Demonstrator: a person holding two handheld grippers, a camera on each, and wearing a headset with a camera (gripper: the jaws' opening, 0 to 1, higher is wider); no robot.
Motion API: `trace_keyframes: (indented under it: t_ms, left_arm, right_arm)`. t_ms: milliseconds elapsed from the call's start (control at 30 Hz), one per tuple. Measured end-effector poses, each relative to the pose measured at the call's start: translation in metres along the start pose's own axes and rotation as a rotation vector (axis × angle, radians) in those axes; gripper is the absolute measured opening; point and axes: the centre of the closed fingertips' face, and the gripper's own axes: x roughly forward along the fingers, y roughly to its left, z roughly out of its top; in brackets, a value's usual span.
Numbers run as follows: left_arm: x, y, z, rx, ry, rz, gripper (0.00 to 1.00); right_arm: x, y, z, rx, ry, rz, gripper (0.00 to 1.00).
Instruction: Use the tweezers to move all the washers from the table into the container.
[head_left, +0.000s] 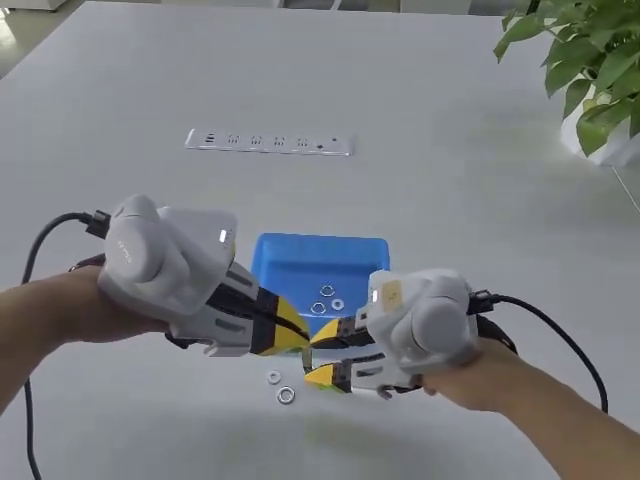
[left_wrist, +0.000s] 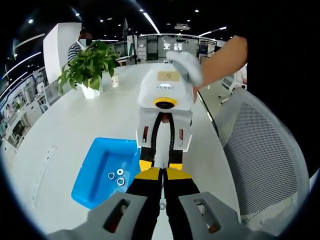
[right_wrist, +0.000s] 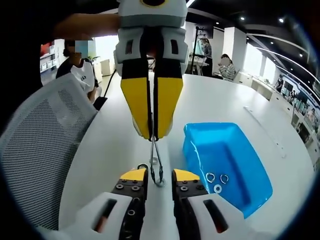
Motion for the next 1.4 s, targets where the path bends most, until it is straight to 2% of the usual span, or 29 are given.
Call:
trace_keyframes:
  t_ms: [500,800,1167,1400]
  left_arm:
    - [0.0001,0.0001,-0.0002,-0.001,-0.001,0.001,0.04]
    - [0.0005,0.0001,0.0004,-0.003,-0.002,-0.001,0.04]
    - [0.0051,0.0011,0.0049,-0.006,-0.005,0.000,0.04]
    - [0.0049,0.0019,0.0038,-0.008,0.001,0.002,0.05]
  right_arm:
    - [0.0080,0.0065,-0.0042,-0.037,0.040,0.021,0.11]
    - [0.0081,0.0053,-0.0048,-0.042,0.045,0.011,0.09]
    - [0.0058,0.0047,-0.0069,0.015,0.044,0.001,0.08]
    - [0.0066,0.0044,-0.0069,0.022,0.045,0.002,0.07]
